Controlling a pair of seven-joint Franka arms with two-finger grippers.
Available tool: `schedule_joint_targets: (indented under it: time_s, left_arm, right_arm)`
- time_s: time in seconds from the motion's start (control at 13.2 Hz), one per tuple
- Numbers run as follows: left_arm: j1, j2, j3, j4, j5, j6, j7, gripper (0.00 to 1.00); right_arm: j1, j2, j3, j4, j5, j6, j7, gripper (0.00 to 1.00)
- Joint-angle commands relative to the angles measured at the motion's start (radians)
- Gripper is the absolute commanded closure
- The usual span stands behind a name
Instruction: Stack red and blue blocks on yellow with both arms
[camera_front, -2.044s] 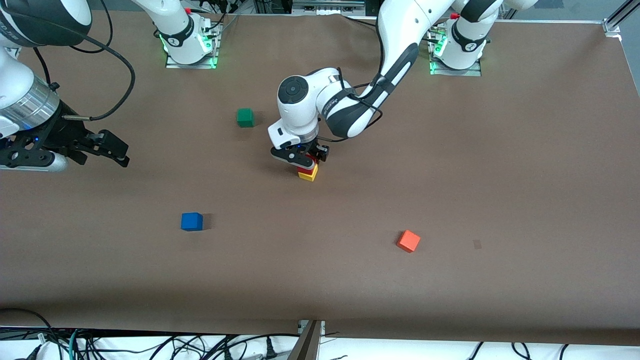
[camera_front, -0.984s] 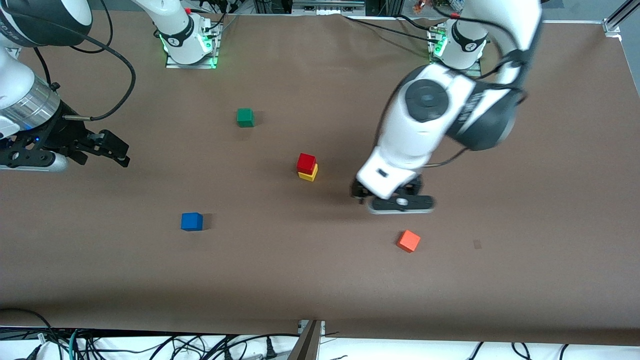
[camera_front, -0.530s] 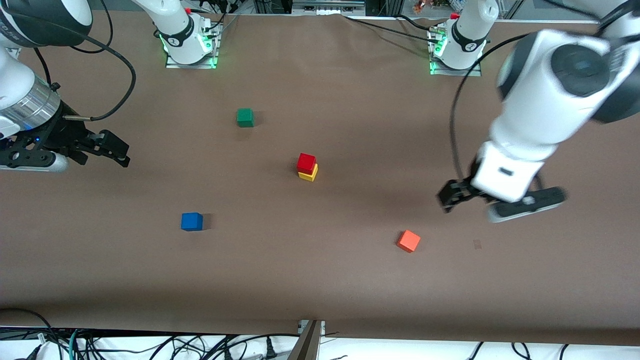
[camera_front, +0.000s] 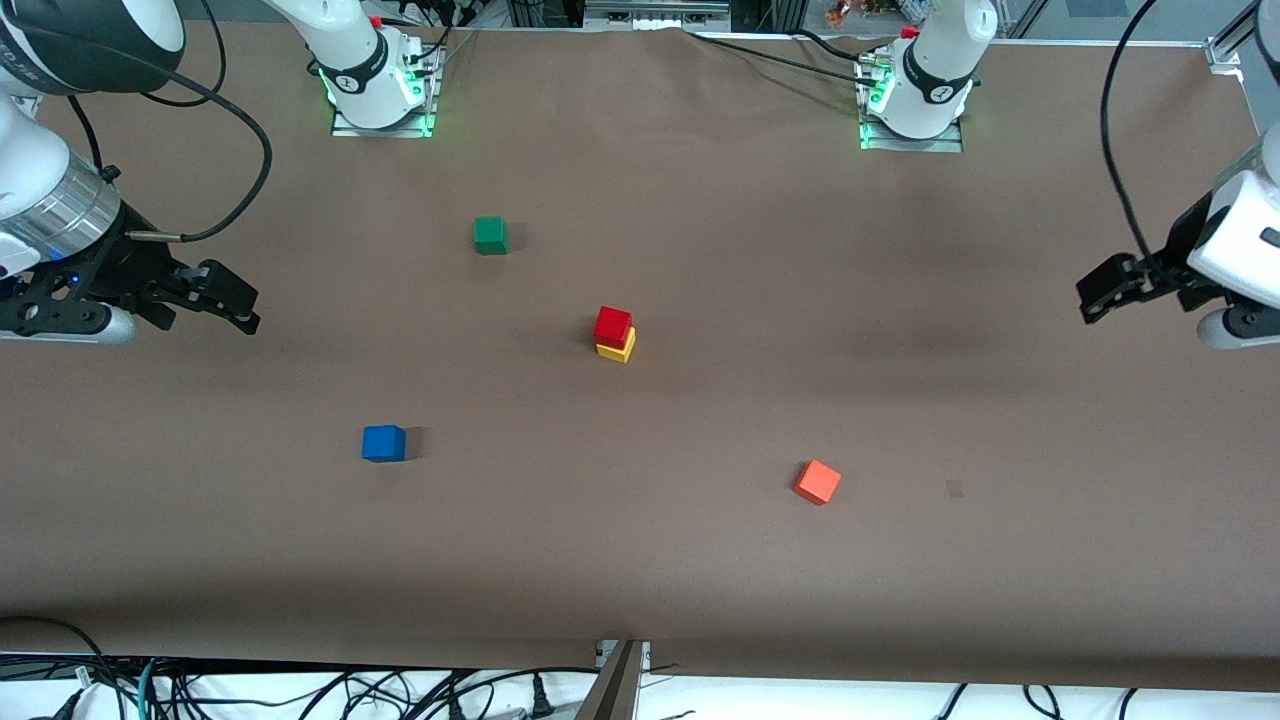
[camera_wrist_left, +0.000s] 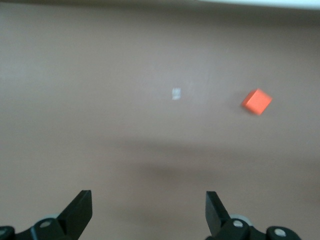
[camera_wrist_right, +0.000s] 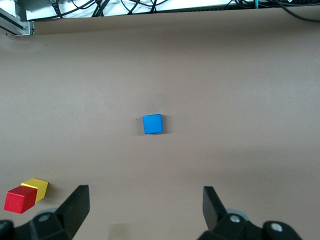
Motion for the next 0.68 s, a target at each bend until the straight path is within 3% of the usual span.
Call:
schedule_joint_targets:
  time_s: [0.0, 0.61]
  left_arm:
    - [0.041, -0.121, -0.008, -0.163, -0.049, -0.001, 0.054, 0.00]
    - [0.088, -0.084, -0.006, -0.146, -0.106, -0.007, 0.055, 0.00]
  right_arm:
    - [0.002, 0.004, 0.000, 0.014, 0.004, -0.003, -0.008, 0.00]
    - [0.003, 0.004, 0.000, 0.014, 0.002, -0.003, -0.008, 0.00]
